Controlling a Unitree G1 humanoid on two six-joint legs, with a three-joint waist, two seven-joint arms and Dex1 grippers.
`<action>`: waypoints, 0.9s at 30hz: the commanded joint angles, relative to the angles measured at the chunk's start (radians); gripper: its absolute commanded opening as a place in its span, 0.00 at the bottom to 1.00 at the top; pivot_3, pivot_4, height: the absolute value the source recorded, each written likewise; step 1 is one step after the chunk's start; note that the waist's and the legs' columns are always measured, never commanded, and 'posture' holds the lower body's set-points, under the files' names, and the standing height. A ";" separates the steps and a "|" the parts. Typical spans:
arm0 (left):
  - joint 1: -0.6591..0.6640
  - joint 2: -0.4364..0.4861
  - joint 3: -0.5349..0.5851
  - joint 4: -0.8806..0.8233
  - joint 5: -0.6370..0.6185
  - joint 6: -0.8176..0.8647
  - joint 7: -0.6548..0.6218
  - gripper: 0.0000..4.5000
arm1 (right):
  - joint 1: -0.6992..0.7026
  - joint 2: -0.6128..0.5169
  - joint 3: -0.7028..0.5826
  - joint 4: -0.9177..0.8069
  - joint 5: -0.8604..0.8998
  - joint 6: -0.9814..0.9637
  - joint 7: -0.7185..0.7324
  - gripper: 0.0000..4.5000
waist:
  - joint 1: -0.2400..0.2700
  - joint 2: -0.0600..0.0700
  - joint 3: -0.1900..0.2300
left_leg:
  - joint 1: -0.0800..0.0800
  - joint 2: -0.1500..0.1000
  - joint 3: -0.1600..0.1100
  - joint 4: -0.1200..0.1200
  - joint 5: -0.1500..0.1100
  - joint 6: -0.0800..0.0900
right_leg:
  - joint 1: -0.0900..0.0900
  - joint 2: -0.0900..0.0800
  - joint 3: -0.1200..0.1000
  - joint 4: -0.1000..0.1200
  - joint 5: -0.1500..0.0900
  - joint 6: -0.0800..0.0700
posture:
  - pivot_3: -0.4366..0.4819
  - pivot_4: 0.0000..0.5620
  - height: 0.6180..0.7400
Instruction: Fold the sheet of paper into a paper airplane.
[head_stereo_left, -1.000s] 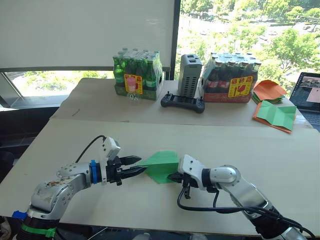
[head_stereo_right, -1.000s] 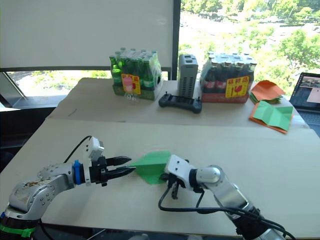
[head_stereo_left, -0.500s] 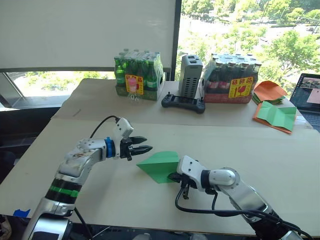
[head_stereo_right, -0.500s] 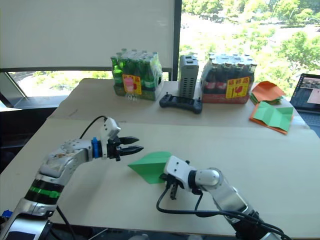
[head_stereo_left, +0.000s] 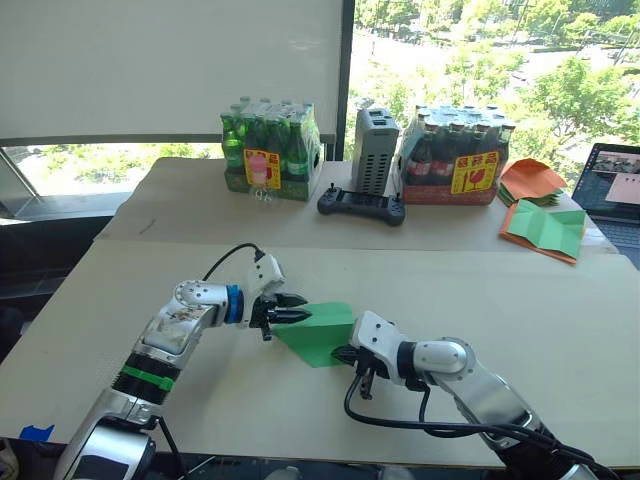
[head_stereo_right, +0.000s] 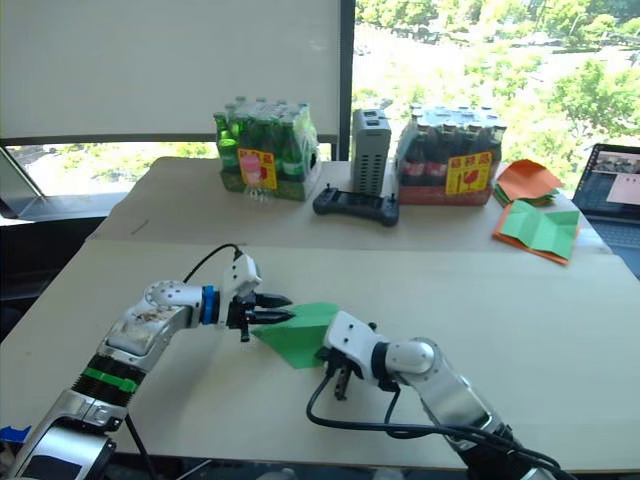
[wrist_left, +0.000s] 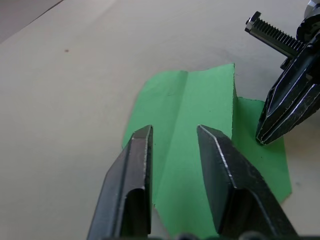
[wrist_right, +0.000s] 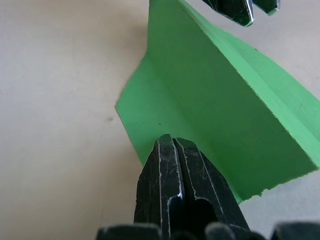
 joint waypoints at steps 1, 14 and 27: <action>-0.010 -0.007 0.010 -0.032 0.004 -0.003 -0.009 0.01 | 0.017 -0.002 0.018 0.006 -0.010 0.034 0.000 0.00 | 0.000 0.000 0.000 | 0.000 0.000 0.000 0.000 0.000 0.000 | 0.000 0.000 0.000 0.000 0.000 0.000 | 0.48 0.27 0.47; 0.025 0.022 -0.045 -0.077 0.062 -0.019 -0.067 0.00 | 0.009 0.007 0.023 0.006 -0.012 0.040 -0.005 0.00 | -0.005 0.000 0.000 | 0.000 0.000 0.000 0.000 0.000 0.000 | 0.000 0.000 0.000 0.000 0.000 0.000 | 0.48 0.27 0.47; 0.100 0.020 -0.042 -0.221 0.044 0.051 -0.063 0.00 | -0.001 0.002 -0.002 -0.011 0.001 0.062 -0.008 0.00 | -0.004 0.000 0.000 | 0.000 0.000 0.000 0.000 0.000 0.000 | 0.000 0.000 0.000 0.000 0.000 0.000 | 0.48 0.27 0.47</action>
